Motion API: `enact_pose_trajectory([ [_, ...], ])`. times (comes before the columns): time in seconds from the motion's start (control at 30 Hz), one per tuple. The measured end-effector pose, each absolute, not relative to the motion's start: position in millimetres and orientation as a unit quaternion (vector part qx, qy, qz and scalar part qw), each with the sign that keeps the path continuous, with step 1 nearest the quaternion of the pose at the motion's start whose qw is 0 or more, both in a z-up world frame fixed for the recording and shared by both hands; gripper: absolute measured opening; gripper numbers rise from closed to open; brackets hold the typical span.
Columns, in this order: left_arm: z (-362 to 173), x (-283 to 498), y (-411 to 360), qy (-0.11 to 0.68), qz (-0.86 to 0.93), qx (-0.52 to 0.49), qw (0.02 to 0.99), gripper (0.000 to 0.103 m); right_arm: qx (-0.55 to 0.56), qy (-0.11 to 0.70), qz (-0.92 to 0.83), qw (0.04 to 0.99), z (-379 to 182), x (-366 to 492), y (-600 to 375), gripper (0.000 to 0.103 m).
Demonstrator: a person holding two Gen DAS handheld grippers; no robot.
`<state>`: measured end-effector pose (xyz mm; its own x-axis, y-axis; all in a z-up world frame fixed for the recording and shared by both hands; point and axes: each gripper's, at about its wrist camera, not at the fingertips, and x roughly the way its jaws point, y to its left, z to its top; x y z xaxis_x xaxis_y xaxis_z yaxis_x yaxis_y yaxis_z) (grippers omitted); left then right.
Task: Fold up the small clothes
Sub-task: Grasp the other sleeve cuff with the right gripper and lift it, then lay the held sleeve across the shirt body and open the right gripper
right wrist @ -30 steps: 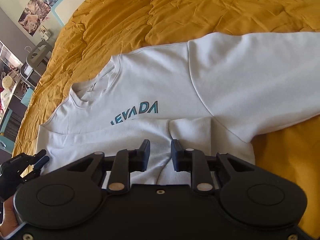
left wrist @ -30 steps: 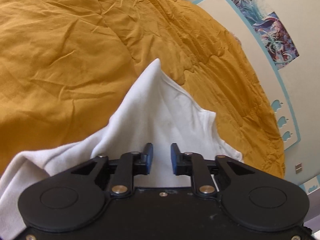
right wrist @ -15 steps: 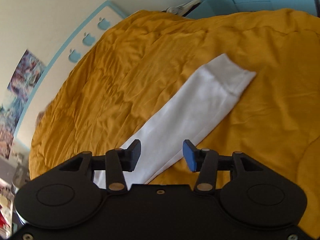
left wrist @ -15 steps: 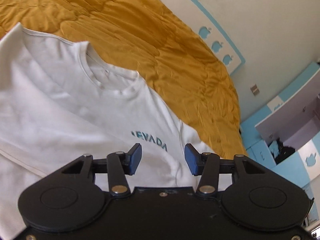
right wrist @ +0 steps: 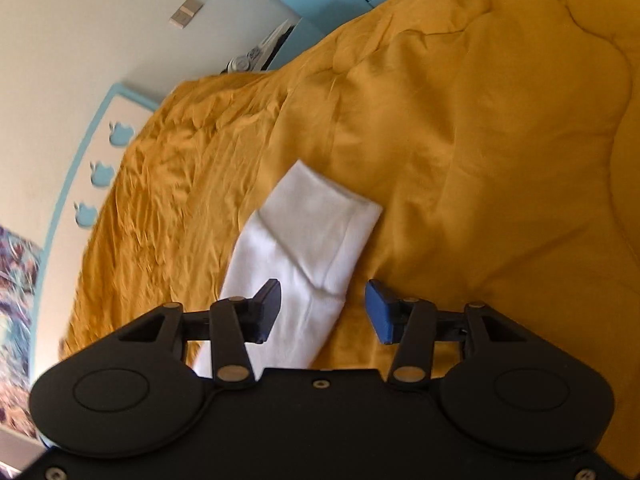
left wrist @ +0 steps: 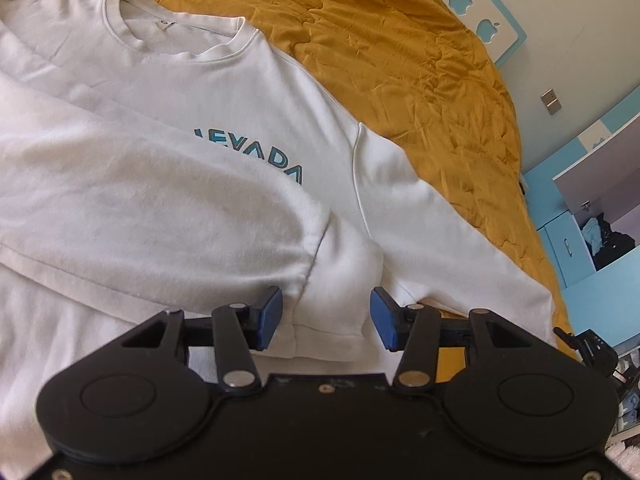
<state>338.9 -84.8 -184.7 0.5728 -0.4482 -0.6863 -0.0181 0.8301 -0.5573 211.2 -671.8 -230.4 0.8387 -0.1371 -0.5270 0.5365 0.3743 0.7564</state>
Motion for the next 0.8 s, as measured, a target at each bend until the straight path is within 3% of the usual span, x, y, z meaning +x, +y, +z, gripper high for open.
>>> enact_pose_trajectory([
  [0.13, -188.3, 346.1, -89.9, 0.454, -0.121, -0.246, 0.848, 0.053, 0.544, 0.170, -0.197, 0.798, -238.1, 218.9, -680.9, 0.045],
  [0.17, -189.4, 346.9, -91.0, 0.455, -0.121, -0.242, 0.848, 0.054, 0.550, 0.166, -0.187, 0.797, -240.0, 219.8, -682.1, 0.039],
  [0.2, -190.4, 346.6, -92.3, 0.456, -0.120, -0.237, 0.849, 0.055, 0.552, 0.163, -0.186, 0.796, -241.3, 219.4, -682.8, 0.022],
  [0.23, -190.7, 346.0, -92.7, 0.456, -0.120, -0.233, 0.851, 0.055, 0.552, 0.163, -0.192, 0.795, -241.4, 218.3, -682.7, 0.014],
  [0.3, -191.1, 345.4, -94.7, 0.455, -0.121, -0.225, 0.853, 0.057, 0.555, 0.158, -0.190, 0.795, -240.6, 215.2, -682.7, 0.011],
  [0.57, -173.0, 337.0, -84.9, 0.419, -0.135, -0.241, 0.865, 0.058, 0.504, 0.128, -0.129, 0.844, -174.4, 216.8, -659.7, 0.009],
  [0.8, -152.3, 300.7, -26.3, 0.381, -0.110, -0.313, 0.863, 0.058, 0.446, 0.103, 0.027, 0.889, -84.8, 253.6, -560.7, 0.009],
])
